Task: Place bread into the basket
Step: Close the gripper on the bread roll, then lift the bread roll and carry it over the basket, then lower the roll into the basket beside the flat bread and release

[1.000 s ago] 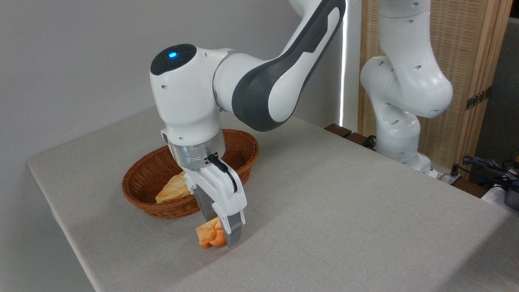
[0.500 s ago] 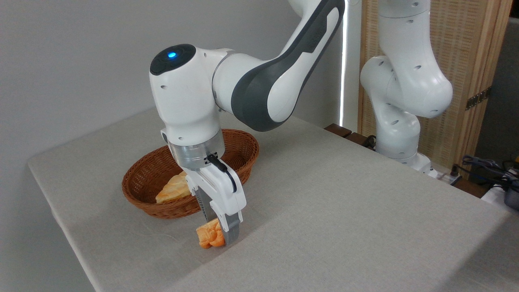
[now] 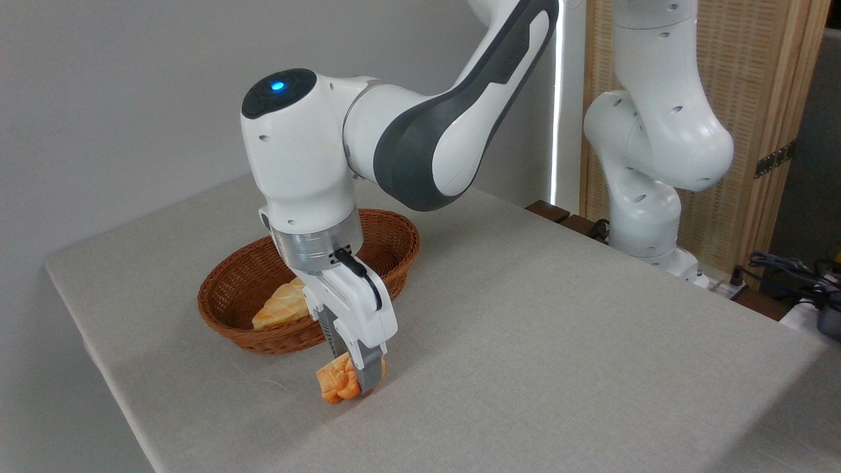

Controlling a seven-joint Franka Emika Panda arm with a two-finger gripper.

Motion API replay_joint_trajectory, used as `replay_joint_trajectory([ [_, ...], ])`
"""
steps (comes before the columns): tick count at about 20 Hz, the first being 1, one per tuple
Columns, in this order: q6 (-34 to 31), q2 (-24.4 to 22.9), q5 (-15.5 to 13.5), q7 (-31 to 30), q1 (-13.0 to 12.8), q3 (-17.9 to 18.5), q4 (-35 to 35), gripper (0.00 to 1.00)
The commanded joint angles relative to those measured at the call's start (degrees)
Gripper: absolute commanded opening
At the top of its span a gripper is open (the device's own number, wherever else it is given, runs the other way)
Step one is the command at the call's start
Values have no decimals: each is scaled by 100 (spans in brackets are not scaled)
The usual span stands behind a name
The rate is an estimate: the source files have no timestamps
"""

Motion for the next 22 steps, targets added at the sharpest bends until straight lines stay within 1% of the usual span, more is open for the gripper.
replay_joint_trajectory([
  [1, 10, -59, -30, 111, 1, 54, 23, 42],
  [4, 1, -164, -39, 93, 1, 63, 92, 43],
  [6, -43, -365, -57, 67, 1, 63, 206, 44],
  [8, -34, -533, -284, 15, -16, 28, 330, 45],
  [9, -43, -568, -346, -3, -25, 11, 374, 45],
  [12, -183, -665, -679, -231, -25, -217, 514, 46],
  [14, -306, -752, -821, -415, -25, -410, 532, 47],
  [15, -359, -762, -856, -469, -25, -490, 532, 49],
  [17, -622, -727, -936, -662, -25, -867, 506, 54],
  [18, -658, -709, -944, -758, -25, -999, 489, 72],
  [19, -667, -683, -945, -907, -25, -1113, 462, 96],
  [20, -667, -665, -945, -987, -25, -1167, 462, 100],
  [22, -676, -595, -945, -1111, -25, -1281, 453, 100],
])
